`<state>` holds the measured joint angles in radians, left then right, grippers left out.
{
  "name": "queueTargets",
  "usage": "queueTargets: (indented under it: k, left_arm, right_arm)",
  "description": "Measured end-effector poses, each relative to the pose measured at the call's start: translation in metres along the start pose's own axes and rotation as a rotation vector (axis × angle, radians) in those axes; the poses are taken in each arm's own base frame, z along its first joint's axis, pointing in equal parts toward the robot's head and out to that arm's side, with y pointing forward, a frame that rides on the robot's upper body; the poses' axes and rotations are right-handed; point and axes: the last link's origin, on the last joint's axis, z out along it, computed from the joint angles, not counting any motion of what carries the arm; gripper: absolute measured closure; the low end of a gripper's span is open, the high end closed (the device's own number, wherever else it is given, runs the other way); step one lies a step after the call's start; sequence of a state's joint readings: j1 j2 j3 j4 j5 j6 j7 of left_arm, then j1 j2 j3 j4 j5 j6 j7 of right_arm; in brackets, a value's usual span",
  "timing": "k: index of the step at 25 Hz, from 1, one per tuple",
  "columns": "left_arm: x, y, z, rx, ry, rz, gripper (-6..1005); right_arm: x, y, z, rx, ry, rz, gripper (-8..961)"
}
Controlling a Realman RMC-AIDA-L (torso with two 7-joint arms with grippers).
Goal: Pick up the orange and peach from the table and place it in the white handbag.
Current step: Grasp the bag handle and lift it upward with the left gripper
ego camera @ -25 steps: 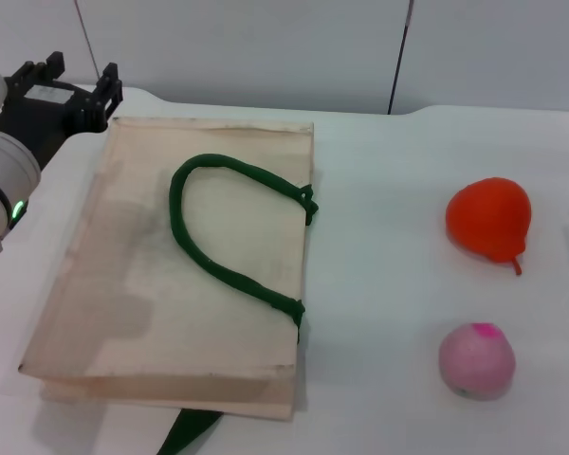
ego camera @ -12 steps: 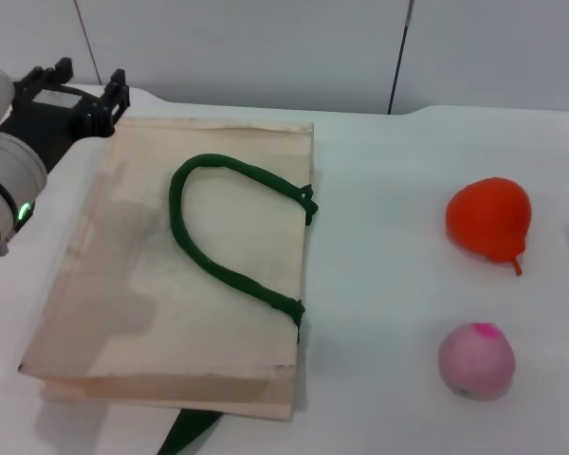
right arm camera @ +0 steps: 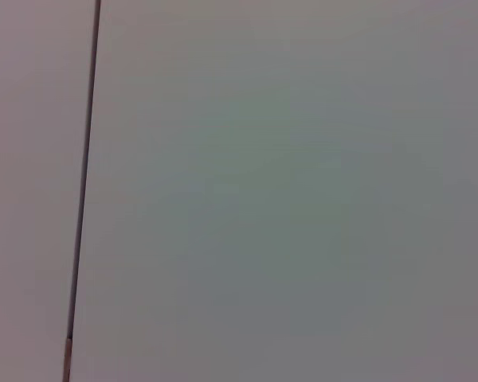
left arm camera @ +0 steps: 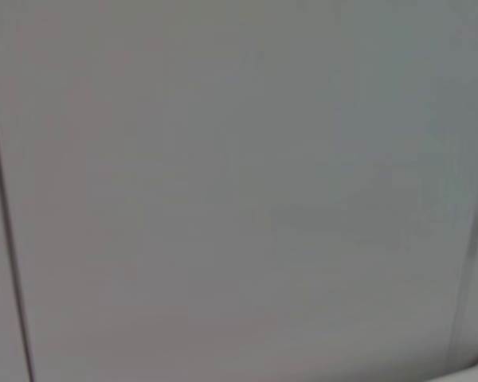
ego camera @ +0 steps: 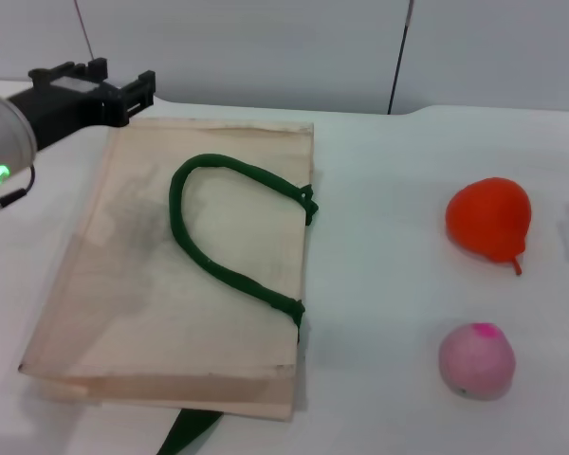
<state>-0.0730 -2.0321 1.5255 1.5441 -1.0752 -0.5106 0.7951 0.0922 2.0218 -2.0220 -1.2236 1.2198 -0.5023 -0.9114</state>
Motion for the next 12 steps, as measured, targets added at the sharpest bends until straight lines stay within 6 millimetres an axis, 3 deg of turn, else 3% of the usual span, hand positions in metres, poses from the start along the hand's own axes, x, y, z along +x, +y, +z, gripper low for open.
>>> queueTargets:
  k: [6, 12]
  left_arm:
    - [0.025, -0.024, -0.008, -0.018, -0.117, -0.048, 371]
    - [0.045, -0.036, -0.005, 0.008, -0.35, -0.02, 371]
  right_arm:
    - [-0.001, 0.0, 0.001, -0.001, -0.002, 0.0, 285]
    - [-0.003, 0.002, 0.003, -0.009, -0.005, -0.001, 285]
